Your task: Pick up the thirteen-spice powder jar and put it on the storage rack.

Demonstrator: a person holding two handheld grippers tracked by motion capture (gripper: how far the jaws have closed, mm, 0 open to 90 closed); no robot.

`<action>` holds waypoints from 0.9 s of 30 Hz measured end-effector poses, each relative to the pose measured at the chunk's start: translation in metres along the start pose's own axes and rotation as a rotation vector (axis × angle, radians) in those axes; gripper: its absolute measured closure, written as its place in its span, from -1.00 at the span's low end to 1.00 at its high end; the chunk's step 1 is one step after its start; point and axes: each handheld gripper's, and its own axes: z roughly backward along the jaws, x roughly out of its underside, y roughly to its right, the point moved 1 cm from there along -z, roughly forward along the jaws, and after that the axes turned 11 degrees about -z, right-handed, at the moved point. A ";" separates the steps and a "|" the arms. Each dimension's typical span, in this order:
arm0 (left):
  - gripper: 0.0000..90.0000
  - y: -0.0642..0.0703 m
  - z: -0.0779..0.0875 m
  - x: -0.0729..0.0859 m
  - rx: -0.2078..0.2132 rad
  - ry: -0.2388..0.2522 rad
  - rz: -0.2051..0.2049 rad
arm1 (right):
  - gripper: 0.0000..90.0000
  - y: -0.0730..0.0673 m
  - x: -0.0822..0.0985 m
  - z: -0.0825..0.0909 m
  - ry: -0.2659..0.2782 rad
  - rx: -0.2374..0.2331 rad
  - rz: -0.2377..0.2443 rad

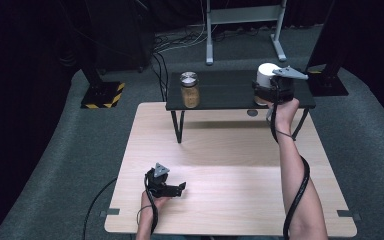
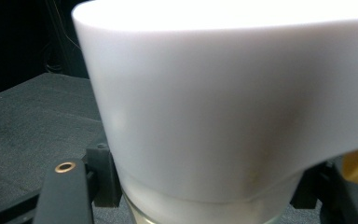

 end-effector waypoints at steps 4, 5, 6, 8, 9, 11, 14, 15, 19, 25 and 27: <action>-0.98 -0.001 0.001 0.000 0.005 0.000 -0.001 | -0.35 -0.001 -0.003 0.001 -0.012 -0.001 0.014; -0.98 -0.001 0.000 0.000 0.006 0.000 -0.001 | -0.42 -0.002 -0.004 0.001 -0.021 -0.001 0.018; -0.98 -0.001 0.000 0.000 0.006 0.000 -0.001 | -0.58 -0.002 -0.007 0.001 -0.039 -0.004 0.029; -0.98 -0.001 0.000 0.000 0.006 0.000 -0.001 | -0.83 -0.008 -0.011 -0.001 -0.088 0.020 0.056; -0.98 -0.001 0.000 0.000 0.006 0.000 -0.001 | -0.83 -0.008 -0.011 -0.001 -0.088 0.020 0.056; -0.98 -0.001 0.001 0.000 0.007 0.000 0.000 | -0.95 -0.009 -0.009 0.002 -0.088 0.026 0.063; -0.98 -0.002 0.000 0.000 0.007 0.000 0.000 | -1.00 -0.004 -0.003 0.017 -0.089 0.024 0.058; -0.99 -0.002 0.000 0.000 0.008 0.000 0.001 | -1.00 -0.002 0.000 0.024 -0.092 0.022 0.056; -0.99 -0.002 0.000 0.000 0.011 0.002 0.002 | -1.00 0.003 0.010 0.054 -0.127 0.017 0.068; -0.99 -0.003 0.000 0.001 0.011 0.007 0.010 | -1.00 0.007 0.050 0.113 -0.212 -0.010 0.118; -0.99 -0.002 0.000 0.000 0.008 0.006 0.008 | -1.00 0.010 0.068 0.131 -0.223 -0.022 0.126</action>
